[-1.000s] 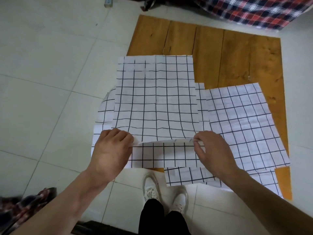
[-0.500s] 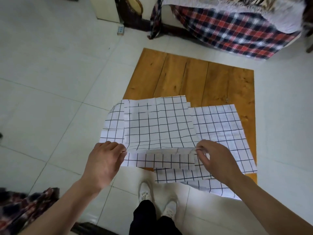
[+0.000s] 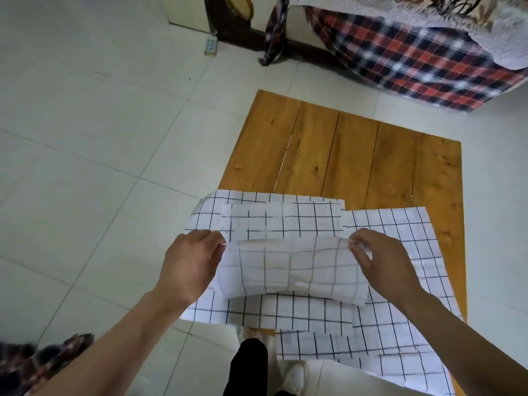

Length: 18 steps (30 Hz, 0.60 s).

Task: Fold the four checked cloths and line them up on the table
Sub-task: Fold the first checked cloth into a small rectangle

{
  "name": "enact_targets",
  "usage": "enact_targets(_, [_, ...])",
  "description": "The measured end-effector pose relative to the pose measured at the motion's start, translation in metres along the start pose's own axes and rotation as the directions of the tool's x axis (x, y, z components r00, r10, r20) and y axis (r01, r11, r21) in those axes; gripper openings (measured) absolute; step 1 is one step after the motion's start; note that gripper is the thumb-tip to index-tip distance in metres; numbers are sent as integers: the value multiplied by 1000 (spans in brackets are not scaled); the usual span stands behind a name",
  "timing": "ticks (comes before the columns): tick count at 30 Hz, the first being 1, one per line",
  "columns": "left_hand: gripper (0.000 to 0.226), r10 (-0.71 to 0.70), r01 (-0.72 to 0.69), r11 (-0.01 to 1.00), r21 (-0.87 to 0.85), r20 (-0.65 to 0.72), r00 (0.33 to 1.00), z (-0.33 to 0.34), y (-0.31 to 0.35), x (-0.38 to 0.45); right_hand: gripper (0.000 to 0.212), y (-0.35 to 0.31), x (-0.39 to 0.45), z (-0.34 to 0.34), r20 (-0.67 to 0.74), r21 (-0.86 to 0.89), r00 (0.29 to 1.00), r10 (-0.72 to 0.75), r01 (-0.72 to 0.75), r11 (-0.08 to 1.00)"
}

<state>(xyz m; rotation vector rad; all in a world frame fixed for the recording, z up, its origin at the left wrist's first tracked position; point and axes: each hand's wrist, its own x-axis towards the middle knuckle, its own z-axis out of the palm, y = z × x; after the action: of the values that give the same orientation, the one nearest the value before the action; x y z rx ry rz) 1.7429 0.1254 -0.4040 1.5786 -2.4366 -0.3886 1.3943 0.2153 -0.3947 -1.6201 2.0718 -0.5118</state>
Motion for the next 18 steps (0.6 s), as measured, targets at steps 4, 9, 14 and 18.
enact_targets(4, [8, -63, 68, 994, -86, 56, 996, 22, -16, 35, 9, 6, 39, 19, 2, -5, 999, 38, -38, 999])
enact_targets(9, [13, -117, 136, 975, -178, 114, 987, 57, -32, 72, 6, 22, 82, 43, 42, -38, 996, 81, -79, 996])
enact_targets(14, [20, -142, 166, 967, -192, 130, 981, 98, -46, 94, 12, 41, 125, 73, 132, -83, 985, 112, -102, 991])
enact_targets(18, [14, -166, 190, 960, -208, 127, 978, 124, -57, 98, 14, 54, 142, 89, 178, -105, 973, 146, -129, 986])
